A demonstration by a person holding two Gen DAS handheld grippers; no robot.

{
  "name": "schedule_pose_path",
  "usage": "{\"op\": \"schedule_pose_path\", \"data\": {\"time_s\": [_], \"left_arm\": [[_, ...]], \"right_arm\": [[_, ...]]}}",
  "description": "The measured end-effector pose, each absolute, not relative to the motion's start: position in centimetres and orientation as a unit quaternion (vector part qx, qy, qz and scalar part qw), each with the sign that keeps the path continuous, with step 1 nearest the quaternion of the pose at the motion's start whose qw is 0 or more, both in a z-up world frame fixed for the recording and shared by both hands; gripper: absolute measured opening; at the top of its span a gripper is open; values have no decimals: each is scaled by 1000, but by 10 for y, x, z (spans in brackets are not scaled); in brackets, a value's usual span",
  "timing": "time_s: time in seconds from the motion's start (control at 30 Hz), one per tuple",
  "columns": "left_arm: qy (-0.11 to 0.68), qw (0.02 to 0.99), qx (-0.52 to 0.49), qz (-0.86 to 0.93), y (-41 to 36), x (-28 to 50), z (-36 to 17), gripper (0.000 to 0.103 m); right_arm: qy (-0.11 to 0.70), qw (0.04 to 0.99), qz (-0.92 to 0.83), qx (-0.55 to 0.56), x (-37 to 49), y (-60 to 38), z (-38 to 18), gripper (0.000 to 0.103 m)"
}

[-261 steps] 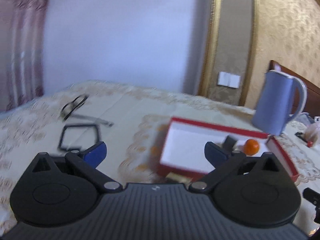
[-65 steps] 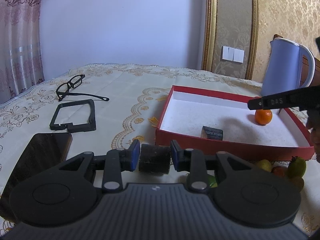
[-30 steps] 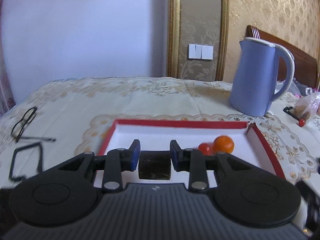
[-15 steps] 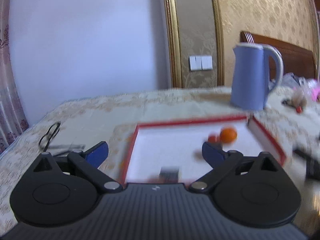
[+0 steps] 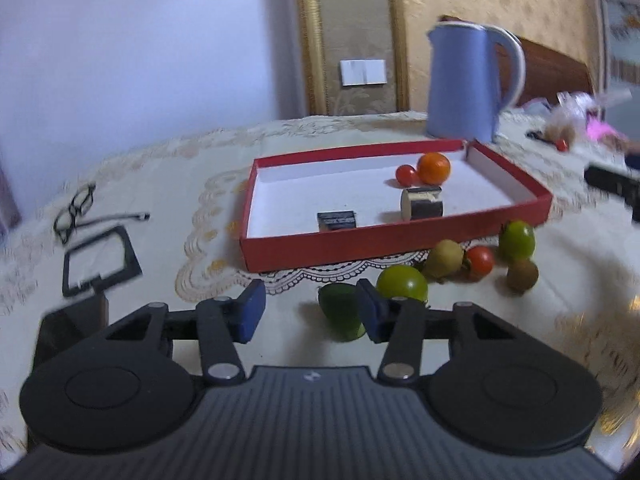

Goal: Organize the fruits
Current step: 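Lower the eggplant piece into the tray and open the left tool, then grasp the avocado with the left tool while the right tool grasps a yellow fruit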

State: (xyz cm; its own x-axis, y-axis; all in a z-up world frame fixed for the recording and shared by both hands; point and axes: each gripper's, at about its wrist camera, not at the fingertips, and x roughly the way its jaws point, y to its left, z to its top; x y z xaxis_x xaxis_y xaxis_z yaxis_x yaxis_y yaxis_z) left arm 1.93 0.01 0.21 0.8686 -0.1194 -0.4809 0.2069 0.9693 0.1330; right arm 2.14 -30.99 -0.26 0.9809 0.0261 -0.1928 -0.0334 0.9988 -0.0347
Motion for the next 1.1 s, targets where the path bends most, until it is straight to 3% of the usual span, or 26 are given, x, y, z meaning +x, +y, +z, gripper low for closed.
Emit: {"op": "schedule_pose_path", "data": {"time_s": [0.67,0.73,0.8,1.1], "left_arm": [[281,950,43,-133,-10,19,-20,48],[278,951,36,-133,-7,17,-20,43],[278,952,30,-126,-4,16,-18,32],[229,968,-24,-100,8,1,-22,32]], "right_arm": [[83,996,27,-20,7,-311,12,103],[85,996,34,-22,6,-309,13,103],[89,995,42,-28,5,-306,12,103],[191,971,144,5,16,-300,-1,103]]}}
